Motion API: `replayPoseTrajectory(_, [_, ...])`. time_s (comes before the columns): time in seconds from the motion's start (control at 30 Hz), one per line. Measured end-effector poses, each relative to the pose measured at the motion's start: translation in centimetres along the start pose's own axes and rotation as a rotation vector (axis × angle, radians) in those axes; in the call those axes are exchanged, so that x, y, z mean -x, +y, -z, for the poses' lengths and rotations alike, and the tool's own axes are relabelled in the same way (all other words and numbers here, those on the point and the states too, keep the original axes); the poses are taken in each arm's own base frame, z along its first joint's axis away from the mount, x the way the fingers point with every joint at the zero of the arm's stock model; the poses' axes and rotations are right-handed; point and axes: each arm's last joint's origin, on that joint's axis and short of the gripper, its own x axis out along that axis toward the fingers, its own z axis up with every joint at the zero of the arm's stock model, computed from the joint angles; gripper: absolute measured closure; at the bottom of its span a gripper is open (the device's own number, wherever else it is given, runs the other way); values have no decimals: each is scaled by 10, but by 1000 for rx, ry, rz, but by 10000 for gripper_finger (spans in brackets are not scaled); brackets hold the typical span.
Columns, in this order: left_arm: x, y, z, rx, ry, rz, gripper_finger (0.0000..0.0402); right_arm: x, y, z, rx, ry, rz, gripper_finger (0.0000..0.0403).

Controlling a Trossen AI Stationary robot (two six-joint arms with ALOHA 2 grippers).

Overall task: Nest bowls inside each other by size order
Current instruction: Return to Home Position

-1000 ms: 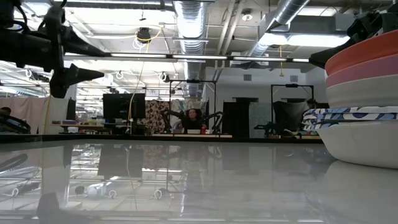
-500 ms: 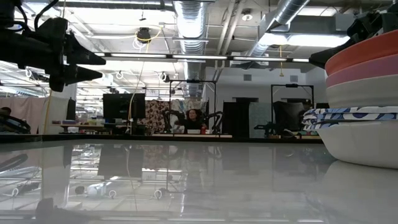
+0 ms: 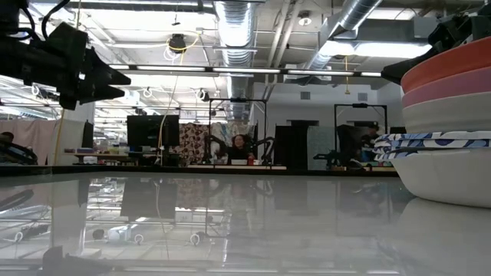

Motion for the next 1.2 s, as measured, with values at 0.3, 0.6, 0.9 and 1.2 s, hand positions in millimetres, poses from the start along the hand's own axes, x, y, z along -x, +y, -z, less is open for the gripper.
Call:
replayPoseTrajectory(0.3, [-1, 2, 0, -5, -5, -23, 161, 0, 0, 0, 0, 0, 0, 337])
replayPoseTrajectory(0.6, [-2, 3, -1, -6, -8, -37, 161, 0, 0, 0, 0, 0, 0, 337])
replayPoseTrajectory(0.9, [-2, 3, -1, -6, -8, -37, 161, 0, 0, 0, 0, 0, 0, 337])
replayPoseTrajectory(1.2, [-2, 3, -1, -6, -8, -37, 161, 0, 0, 0, 0, 0, 0, 337])
